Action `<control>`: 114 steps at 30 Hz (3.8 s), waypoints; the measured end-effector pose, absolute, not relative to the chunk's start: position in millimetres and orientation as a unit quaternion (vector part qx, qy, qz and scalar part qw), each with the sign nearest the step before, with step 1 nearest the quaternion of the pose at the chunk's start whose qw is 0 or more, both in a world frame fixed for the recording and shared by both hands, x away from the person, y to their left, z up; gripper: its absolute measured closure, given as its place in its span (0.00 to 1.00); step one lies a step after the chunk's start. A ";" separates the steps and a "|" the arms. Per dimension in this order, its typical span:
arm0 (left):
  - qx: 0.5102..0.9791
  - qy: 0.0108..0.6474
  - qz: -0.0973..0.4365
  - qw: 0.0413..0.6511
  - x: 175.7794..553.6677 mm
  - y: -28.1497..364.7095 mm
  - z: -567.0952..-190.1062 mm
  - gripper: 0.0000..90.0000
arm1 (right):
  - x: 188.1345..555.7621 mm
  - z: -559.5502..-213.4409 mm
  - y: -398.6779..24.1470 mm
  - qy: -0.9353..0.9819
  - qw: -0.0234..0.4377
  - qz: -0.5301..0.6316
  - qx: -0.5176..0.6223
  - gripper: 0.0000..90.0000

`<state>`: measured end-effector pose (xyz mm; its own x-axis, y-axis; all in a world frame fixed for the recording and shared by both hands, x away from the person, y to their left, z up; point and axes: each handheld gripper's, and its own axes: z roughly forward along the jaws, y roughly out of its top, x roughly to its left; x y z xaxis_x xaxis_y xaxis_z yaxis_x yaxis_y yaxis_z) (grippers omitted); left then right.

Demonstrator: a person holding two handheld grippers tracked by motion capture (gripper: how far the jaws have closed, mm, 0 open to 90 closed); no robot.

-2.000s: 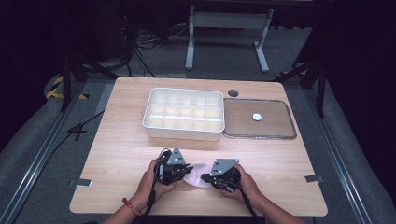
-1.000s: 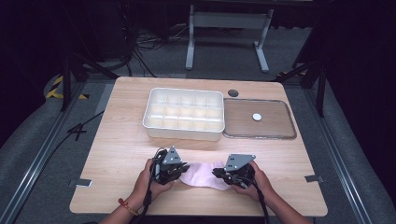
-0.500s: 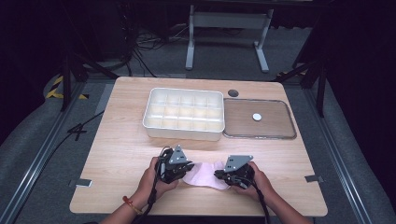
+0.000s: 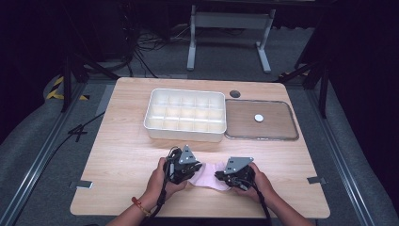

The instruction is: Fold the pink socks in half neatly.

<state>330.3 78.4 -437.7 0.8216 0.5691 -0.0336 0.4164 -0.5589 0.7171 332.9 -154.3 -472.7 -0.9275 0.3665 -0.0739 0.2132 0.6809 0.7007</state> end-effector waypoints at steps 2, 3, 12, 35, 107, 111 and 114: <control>0.877 0.285 0.099 0.373 330.5 75.0 -436.7 0.95 | 333.1 -472.9 -154.1 0.910 0.104 0.368 0.159 0.96; 0.877 0.285 0.099 0.373 330.7 73.4 -436.6 0.95 | 333.2 -472.8 -153.9 0.911 0.105 0.367 0.159 0.96; 0.872 0.305 0.105 0.368 335.9 64.6 -436.1 0.95 | 334.1 -470.9 -153.7 0.912 0.108 0.368 0.147 0.93; 0.872 0.311 0.102 0.364 349.0 45.4 -437.6 0.95 | 345.7 -470.9 -168.5 0.910 0.130 0.357 0.167 0.94; 0.849 0.284 0.081 0.437 336.5 70.4 -410.3 0.80 | 353.5 -469.0 -184.2 0.902 0.110 0.365 0.203 0.93; 0.843 0.304 0.081 0.437 341.0 85.7 -414.2 0.81 | 353.2 -468.8 -183.8 0.903 0.111 0.364 0.201 0.93; 0.848 0.315 0.070 0.421 345.7 88.9 -426.6 0.83 | 353.1 -468.9 -183.2 0.903 0.112 0.363 0.201 0.93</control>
<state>345.7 88.9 -426.6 0.7923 0.5924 -0.1461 0.4747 -0.4480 0.7576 353.1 -183.2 -468.9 -0.8942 0.4441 -0.0566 0.2810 0.6551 0.7013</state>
